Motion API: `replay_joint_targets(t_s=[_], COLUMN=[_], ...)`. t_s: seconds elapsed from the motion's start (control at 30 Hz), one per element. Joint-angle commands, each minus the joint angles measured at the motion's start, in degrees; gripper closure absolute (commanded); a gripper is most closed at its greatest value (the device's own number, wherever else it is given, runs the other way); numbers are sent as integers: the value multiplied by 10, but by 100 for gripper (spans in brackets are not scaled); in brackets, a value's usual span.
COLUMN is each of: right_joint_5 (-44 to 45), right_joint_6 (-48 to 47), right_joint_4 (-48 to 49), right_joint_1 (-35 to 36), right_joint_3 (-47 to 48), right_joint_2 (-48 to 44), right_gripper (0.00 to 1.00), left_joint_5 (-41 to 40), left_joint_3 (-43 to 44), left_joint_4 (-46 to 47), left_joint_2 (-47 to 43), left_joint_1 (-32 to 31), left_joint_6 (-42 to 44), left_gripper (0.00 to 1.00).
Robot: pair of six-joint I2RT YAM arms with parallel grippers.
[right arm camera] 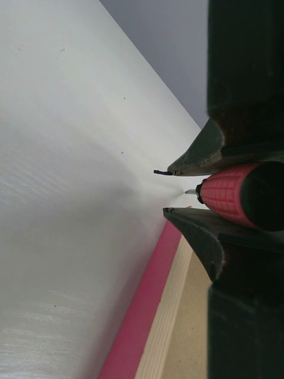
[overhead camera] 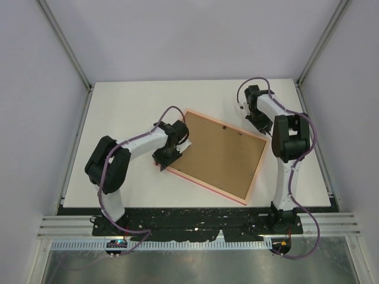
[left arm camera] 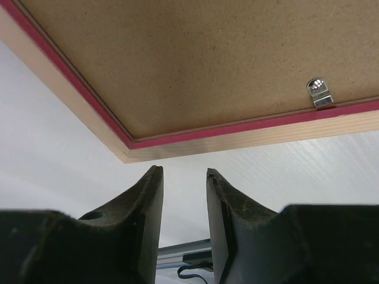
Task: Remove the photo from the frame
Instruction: Adjust the photo frame at the center of the board.
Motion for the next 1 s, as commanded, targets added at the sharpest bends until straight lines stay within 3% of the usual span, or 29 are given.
replay_joint_targets(t_s=[0.0,0.63,0.97], right_joint_5=[21,-38,-78], right_joint_6=[-9,-31,-33], right_joint_4=[4,4,3], right_joint_1=[-3,-3,0], right_joint_3=[14,-85,-132], right_joint_2=[11,-36,-66], right_gripper=[92,92,92], left_joint_5=[-24,-64,-84], left_joint_3=[13,131,271], left_joint_4=[9,-25,-58], left_joint_2=[8,104,172], left_joint_1=[-9,-32,-27], left_joint_6=[7,-29,-64], left_gripper=[62,60,59])
